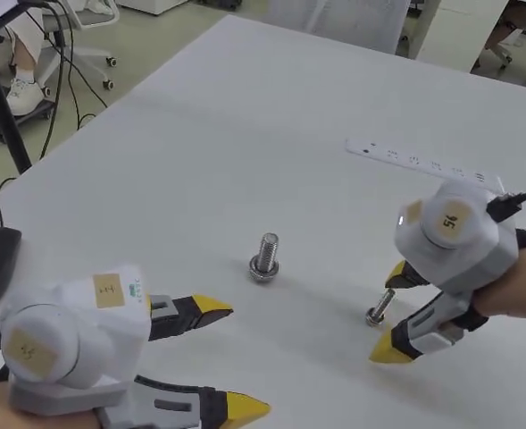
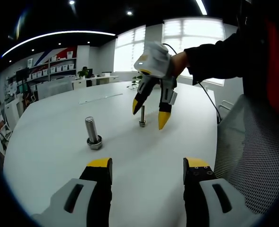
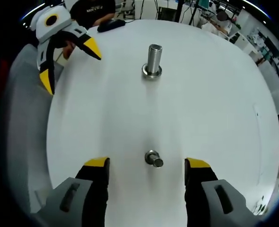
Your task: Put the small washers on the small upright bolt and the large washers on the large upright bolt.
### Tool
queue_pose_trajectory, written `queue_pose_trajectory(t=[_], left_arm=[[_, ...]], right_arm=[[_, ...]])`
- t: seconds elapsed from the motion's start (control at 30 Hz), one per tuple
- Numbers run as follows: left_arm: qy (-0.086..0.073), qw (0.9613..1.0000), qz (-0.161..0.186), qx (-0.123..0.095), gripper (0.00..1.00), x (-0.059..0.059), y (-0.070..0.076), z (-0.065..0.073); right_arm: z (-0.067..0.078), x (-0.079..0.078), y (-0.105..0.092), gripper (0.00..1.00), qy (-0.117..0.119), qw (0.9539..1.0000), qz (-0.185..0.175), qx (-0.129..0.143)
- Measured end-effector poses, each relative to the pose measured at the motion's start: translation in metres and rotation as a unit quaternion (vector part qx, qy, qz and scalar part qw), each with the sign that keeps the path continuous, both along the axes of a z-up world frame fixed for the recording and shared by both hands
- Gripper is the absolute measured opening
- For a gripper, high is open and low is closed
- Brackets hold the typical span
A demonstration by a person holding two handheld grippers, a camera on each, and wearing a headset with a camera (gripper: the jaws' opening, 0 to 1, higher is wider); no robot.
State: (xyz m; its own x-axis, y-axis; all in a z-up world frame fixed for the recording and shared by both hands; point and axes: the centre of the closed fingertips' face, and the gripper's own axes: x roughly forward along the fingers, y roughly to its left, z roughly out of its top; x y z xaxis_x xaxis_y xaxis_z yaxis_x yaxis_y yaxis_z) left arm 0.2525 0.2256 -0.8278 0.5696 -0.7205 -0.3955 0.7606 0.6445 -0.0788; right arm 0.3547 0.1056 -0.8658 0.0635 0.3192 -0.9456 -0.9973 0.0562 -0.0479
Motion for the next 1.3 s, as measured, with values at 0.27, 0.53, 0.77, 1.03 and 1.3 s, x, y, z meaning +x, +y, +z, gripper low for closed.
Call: queue_pose_trajectory(t=[0.27,0.53,0.77,1.03,1.3], left_arm=[[0.0,1.0,-0.003,0.002,0.6,0.0,-0.001,0.0],[0.0,1.0,-0.005,0.004,0.61,-0.001,-0.002,0.002],[-0.002,1.0,-0.007,0.005,0.62,0.0,-0.003,0.005],[-0.002,0.9999,-0.009,0.005,0.63,0.001,-0.003,0.006],[0.0,0.9999,-0.011,0.004,0.65,0.001,-0.004,0.007]], right_arm=[[0.001,-0.005,0.004,0.9,-0.002,0.9987,-0.021,0.046],[0.003,-0.012,0.003,1.0,0.0,0.9962,-0.045,0.075],[0.009,-0.015,-0.001,1.0,-0.005,0.9935,-0.063,0.095],[0.019,-0.026,-0.006,1.0,-0.013,0.9896,-0.082,0.117],[0.03,-0.038,-0.01,1.0,-0.02,0.9845,-0.099,0.143]])
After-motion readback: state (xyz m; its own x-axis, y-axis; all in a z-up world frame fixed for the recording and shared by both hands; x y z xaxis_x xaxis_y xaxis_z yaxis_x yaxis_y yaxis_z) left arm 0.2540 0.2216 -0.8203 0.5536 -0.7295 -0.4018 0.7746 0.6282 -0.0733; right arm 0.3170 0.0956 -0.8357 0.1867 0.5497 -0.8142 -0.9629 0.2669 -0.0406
